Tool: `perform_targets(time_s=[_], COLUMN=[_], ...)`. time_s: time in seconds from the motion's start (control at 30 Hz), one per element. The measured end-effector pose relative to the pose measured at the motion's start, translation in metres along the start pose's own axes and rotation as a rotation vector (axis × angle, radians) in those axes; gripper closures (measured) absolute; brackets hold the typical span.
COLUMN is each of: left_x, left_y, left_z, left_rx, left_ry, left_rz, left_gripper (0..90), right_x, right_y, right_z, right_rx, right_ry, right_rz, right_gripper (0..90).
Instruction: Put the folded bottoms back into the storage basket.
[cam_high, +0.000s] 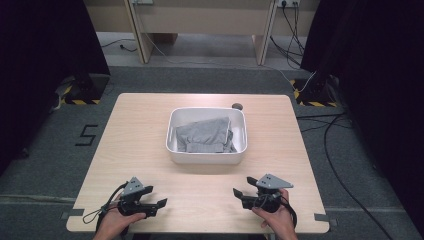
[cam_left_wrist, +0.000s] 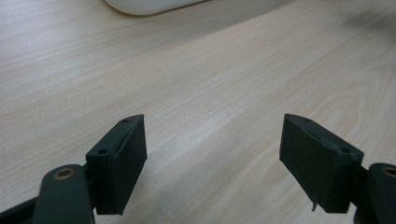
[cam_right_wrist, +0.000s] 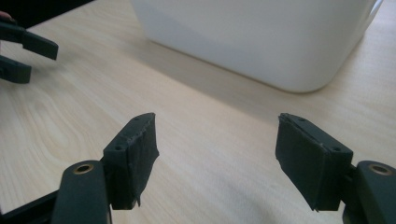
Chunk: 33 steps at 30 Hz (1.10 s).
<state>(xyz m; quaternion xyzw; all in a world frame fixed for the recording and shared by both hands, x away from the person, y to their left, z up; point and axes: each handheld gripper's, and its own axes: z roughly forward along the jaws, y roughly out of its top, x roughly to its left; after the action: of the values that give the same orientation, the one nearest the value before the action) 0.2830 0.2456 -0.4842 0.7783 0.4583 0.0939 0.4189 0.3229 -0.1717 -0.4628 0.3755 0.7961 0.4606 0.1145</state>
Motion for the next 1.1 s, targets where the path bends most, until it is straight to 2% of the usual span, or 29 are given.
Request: perform_targets(time_s=[0.17, 0.27, 0.4, 0.5, 0.7, 0.8, 0.93, 1.0, 1.1], left_x=[0.001, 0.002, 0.0, -0.002, -0.007, -0.011, -0.02, -0.022, -0.024], left_y=[-0.007, -0.011, -0.015, -0.019, -0.024, -0.027, -0.031, -0.033, -0.033], left_z=[-0.002, -0.003, -0.006, -0.007, -0.008, -0.008, -0.007, -0.006, -0.007], left_rx=[0.003, 0.002, -0.001, 0.008, 0.004, 0.003, 0.011, 0.011, 0.009], left_ry=[0.025, 0.041, 0.038, 0.048, 0.049, 0.06, 0.111, 0.115, 0.121], left_rz=[0.014, 0.022, 0.016, 0.023, 0.032, 0.052, 0.13, 0.13, 0.12], left_gripper=[22.2, 21.4, 21.1, 20.8, 20.3, 19.6, 18.7, 14.6, 14.4], right_x=[0.002, 0.003, 0.003, 0.004, 0.006, 0.009, 0.012, 0.013, 0.014], right_y=[-0.01, -0.014, -0.019, -0.024, -0.033, -0.037, -0.04, -0.041, -0.042], right_z=[0.002, 0.002, 0.0, -0.001, -0.003, -0.005, -0.005, -0.005, -0.005], right_rx=[0.042, 0.059, 0.089, 0.121, 0.184, 0.179, 0.169, 0.16, 0.151], right_ry=[0.004, -0.028, -0.052, -0.074, -0.126, -0.137, -0.136, -0.135, -0.136], right_rz=[-0.003, -0.017, -0.005, -0.01, -0.069, -0.082, -0.081, -0.087, -0.084], right_gripper=[25.4, 21.8, 16.8, 16.4, 16.1, 15.3, 13.0, 12.4, 12.1])
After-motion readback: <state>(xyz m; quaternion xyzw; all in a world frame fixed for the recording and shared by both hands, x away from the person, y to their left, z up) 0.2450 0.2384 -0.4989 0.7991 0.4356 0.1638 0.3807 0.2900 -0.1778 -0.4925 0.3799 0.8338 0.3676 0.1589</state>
